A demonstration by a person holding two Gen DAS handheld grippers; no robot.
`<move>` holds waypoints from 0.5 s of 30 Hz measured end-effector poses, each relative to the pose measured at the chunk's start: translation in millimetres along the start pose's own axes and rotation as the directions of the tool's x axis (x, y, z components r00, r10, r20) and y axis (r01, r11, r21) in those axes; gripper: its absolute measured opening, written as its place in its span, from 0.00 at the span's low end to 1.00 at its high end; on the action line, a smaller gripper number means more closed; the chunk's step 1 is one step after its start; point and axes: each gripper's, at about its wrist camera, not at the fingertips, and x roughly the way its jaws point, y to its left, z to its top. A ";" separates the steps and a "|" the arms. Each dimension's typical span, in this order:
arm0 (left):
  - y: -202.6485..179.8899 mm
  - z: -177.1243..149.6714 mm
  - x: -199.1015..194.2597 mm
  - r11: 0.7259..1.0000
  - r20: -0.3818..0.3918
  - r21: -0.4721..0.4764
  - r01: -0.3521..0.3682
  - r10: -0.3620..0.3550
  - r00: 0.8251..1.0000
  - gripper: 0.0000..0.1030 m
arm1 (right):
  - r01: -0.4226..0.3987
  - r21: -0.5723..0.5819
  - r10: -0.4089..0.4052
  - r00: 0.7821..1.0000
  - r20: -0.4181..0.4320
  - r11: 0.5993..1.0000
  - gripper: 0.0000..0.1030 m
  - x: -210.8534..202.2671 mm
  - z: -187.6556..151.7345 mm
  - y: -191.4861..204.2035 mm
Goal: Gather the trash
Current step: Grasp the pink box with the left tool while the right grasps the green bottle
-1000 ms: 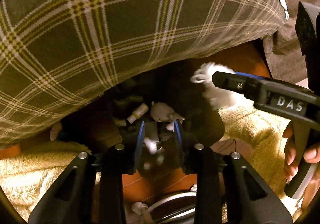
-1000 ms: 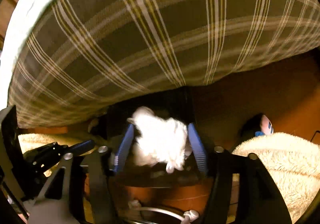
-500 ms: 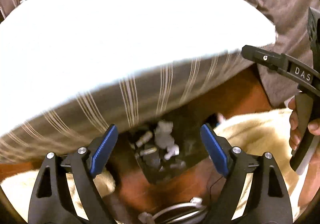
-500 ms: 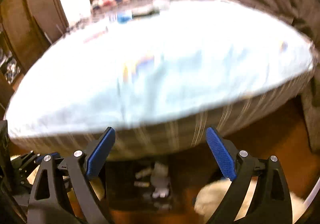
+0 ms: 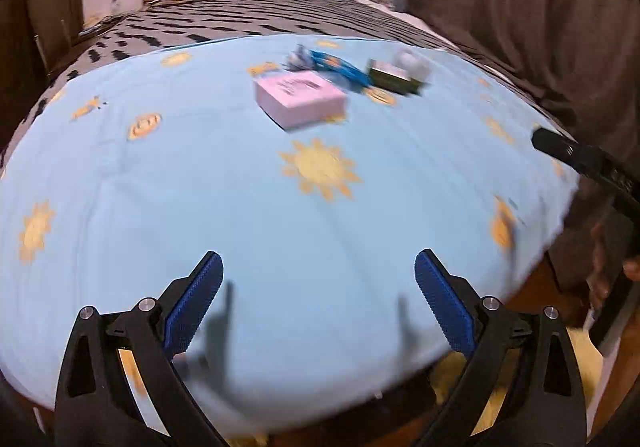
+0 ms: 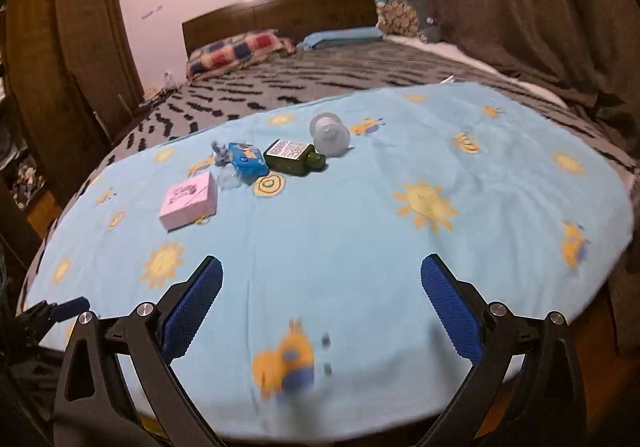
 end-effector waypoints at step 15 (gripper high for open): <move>16.3 82.7 92.1 0.996 -0.075 -0.086 0.012 -0.018 0.997 0.89 | -0.037 -0.007 0.035 0.981 -0.191 0.999 0.87 138.4 51.1 7.6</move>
